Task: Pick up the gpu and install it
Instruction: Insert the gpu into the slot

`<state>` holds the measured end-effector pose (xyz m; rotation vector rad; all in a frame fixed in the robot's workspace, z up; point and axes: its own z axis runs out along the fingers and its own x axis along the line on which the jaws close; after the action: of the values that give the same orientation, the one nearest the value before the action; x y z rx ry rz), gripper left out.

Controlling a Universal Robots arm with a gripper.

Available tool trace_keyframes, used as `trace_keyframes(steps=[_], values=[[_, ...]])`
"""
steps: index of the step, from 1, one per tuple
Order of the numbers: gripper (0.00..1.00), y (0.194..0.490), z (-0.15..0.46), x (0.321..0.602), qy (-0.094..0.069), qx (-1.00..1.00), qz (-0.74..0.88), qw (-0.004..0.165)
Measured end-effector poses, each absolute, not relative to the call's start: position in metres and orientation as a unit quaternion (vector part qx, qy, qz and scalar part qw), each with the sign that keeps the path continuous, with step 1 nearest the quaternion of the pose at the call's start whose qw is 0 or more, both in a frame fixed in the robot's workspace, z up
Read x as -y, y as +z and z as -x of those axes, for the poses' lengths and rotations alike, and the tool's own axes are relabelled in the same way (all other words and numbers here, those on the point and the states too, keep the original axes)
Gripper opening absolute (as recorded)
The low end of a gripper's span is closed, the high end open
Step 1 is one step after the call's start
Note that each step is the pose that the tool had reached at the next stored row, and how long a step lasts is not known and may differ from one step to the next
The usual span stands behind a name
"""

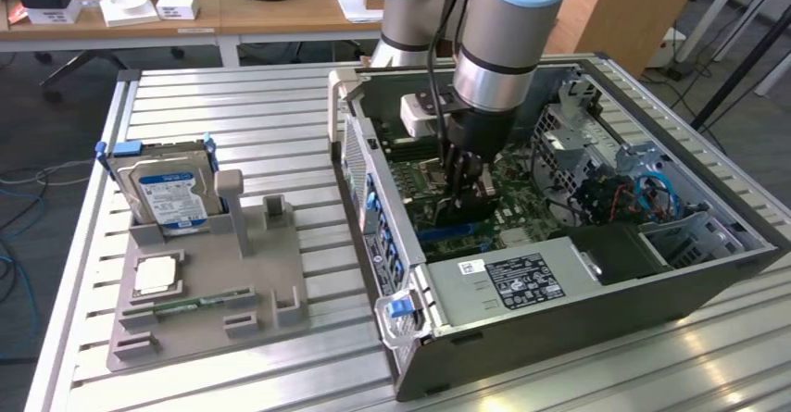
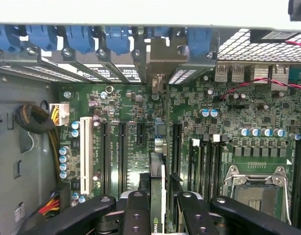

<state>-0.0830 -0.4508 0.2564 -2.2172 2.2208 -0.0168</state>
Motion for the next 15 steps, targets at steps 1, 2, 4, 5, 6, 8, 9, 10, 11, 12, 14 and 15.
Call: trace_keyframes(steps=[1, 2, 4, 5, 6, 8, 9, 10, 11, 12, 14, 15], values=[[0.26, 0.2564, 0.083, 0.4508, -0.005, -0.708, 0.707, 0.002], [0.26, 0.2563, 0.083, 0.4508, -0.005, -0.708, 0.707, 0.003], [0.26, 0.2564, 0.083, 0.4508, -0.005, -0.708, 0.707, 0.003], [0.26, 0.2564, 0.083, 0.4509, -0.005, -0.708, 0.707, 0.003], [0.26, 0.2565, 0.0831, 0.4509, -0.005, -0.708, 0.707, 0.003], [0.26, 0.2565, 0.0833, 0.451, -0.005, -0.708, 0.707, 0.003], [0.26, 0.2566, 0.0834, 0.451, -0.005, -0.708, 0.707, 0.003], [0.26, 0.2567, 0.0834, 0.4511, -0.005, -0.708, 0.707, 0.003], [0.26, 0.2568, 0.0835, 0.4512, -0.005, -0.708, 0.707, 0.003], [0.26, 0.257, 0.0835, 0.4512, -0.005, -0.708, 0.707, 0.003], [0.26, 0.258, 0.0835, 0.4512, -0.005, -0.708, 0.707, 0.003], [0.26, 0.2586, 0.0835, 0.4512, -0.005, -0.708, 0.707, 0.003]])
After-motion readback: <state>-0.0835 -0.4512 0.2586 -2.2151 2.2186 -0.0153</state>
